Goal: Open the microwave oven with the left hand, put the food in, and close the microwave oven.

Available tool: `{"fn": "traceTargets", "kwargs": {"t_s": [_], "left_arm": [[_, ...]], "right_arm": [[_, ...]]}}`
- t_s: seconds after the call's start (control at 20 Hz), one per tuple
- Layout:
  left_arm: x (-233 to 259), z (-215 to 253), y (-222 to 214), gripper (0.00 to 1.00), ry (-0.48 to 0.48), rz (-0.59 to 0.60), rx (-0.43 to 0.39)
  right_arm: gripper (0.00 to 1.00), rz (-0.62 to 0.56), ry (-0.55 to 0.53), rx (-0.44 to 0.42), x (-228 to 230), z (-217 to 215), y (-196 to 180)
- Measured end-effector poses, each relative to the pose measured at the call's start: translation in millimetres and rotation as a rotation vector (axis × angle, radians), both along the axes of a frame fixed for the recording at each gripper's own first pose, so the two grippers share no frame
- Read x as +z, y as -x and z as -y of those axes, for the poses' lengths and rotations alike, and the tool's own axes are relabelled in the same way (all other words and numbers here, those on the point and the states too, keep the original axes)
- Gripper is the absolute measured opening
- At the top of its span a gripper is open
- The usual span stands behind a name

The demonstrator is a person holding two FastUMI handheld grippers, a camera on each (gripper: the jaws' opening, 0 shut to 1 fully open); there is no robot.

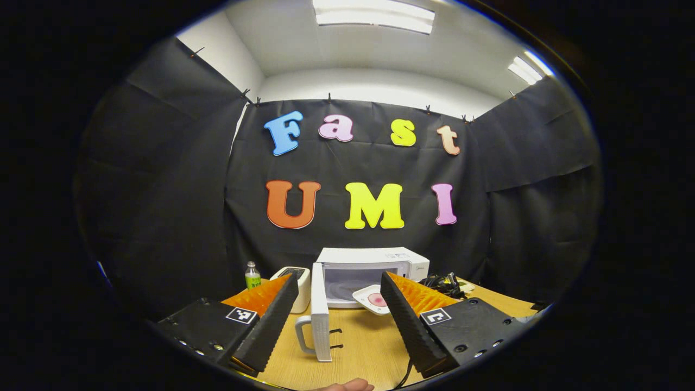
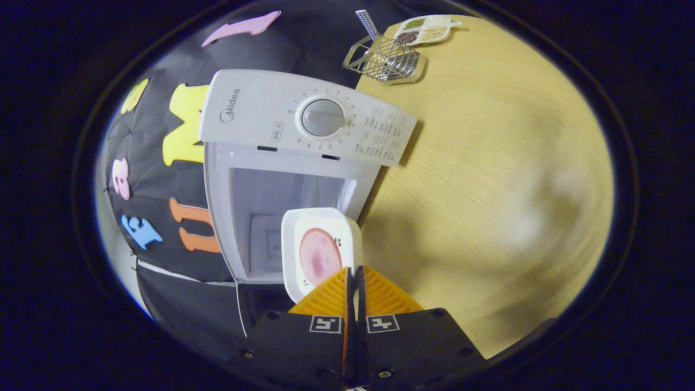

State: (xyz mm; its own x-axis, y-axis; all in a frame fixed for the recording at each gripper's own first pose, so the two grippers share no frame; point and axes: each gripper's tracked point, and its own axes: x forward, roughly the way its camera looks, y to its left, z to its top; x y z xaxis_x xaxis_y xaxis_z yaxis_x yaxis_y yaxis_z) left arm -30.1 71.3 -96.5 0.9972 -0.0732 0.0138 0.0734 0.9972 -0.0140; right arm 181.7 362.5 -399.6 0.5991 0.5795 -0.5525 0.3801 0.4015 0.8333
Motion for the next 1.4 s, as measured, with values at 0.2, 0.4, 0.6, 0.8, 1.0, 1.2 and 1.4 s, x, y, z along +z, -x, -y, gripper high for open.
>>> {"fn": "traceTargets", "kwargs": {"t_s": [0.2,0.4,0.6,0.8,1.0,1.2,1.4], "left_arm": [[-5,1,-2,0.93,0.003,-0.008,-0.014],[-13,1,-6,0.93,-0.001,-0.013,-0.012],[-27,1,-9,0.93,-0.002,-0.025,-0.022],[-48,-6,-23,0.93,0.033,-0.067,-0.012],[-58,-11,-33,0.93,0.049,-0.092,-0.005],[-63,-13,-35,0.93,0.059,-0.096,-0.005],[-66,-12,-35,0.93,0.040,-0.093,-0.003]], "right_arm": [[0.00,0.038,0.022,-0.096,1,-26,-24],[0.04,0.067,-0.028,-0.184,9,-57,-46],[0.04,0.127,0.007,-0.250,3,-72,-79],[0.04,0.148,0.042,-0.254,-20,-86,-115],[0.04,0.171,0.132,-0.267,-40,-84,-136],[0.07,0.204,0.151,-0.260,-40,-89,-142],[0.10,0.230,0.183,-0.249,-39,-89,-143]]}}
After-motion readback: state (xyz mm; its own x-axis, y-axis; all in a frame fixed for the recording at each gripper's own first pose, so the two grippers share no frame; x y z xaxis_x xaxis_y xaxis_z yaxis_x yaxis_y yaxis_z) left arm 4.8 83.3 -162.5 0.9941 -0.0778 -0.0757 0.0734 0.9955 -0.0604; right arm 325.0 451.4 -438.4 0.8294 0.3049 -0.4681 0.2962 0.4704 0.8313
